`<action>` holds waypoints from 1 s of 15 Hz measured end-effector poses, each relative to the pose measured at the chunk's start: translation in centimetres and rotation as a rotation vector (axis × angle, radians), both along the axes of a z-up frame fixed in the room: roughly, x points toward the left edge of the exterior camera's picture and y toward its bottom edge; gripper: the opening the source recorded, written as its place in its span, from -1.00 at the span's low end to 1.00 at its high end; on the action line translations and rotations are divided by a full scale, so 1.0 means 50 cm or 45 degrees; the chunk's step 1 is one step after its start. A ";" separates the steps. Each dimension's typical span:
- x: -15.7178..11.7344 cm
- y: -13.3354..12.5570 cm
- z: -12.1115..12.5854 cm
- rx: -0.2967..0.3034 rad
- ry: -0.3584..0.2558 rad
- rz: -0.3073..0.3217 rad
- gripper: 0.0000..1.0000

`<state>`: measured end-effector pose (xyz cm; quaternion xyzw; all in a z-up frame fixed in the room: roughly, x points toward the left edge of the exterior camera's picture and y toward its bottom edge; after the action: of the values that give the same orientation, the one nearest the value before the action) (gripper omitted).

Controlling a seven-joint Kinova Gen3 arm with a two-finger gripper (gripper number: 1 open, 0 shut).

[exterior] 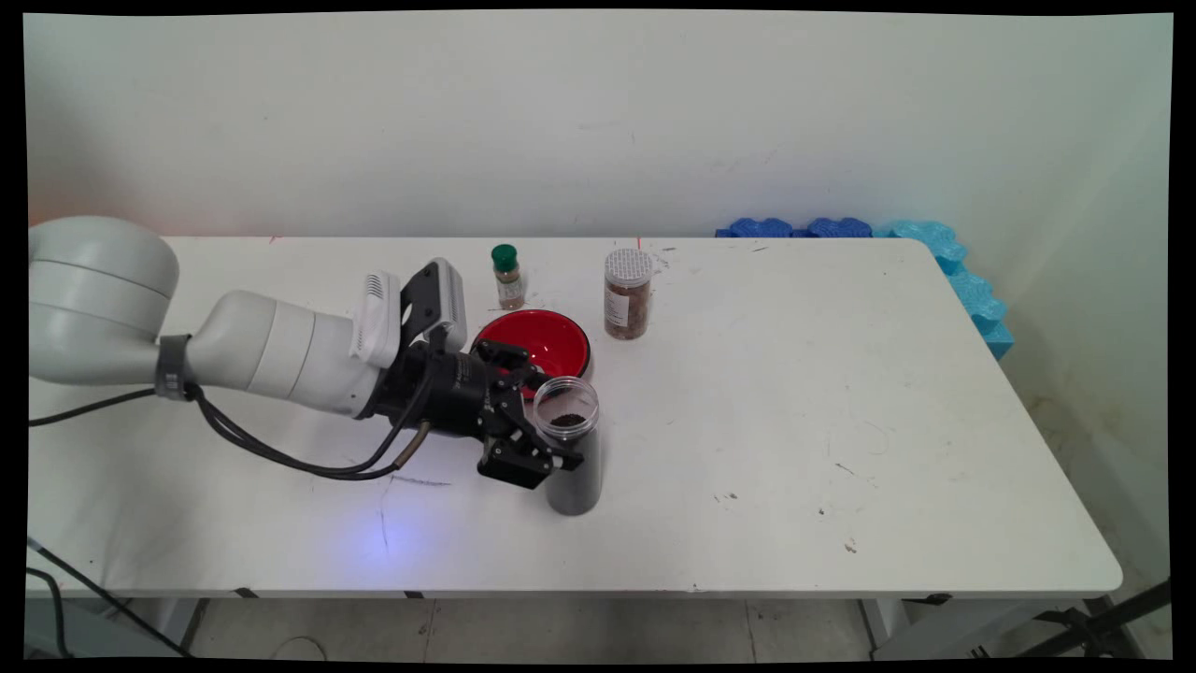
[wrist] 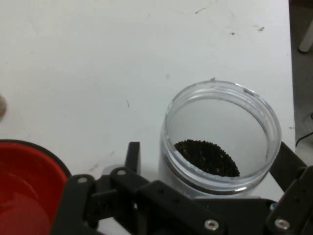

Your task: Pick up the black seasoning powder from the table, then pour the black seasoning powder in the red bowl

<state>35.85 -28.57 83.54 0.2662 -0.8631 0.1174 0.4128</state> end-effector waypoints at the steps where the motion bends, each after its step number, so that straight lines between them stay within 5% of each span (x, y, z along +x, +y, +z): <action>1: -0.001 0.000 -0.001 -0.003 0.001 -0.001 1.00; 2: -0.002 0.000 -0.002 -0.005 0.001 -0.004 -1.00; 9: -0.002 0.000 0.002 -0.014 0.006 -0.026 -1.00; 15: 0.016 -0.003 0.055 0.018 0.068 -0.019 -1.00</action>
<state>36.66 -28.72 86.30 0.2656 -0.8547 0.1009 0.4345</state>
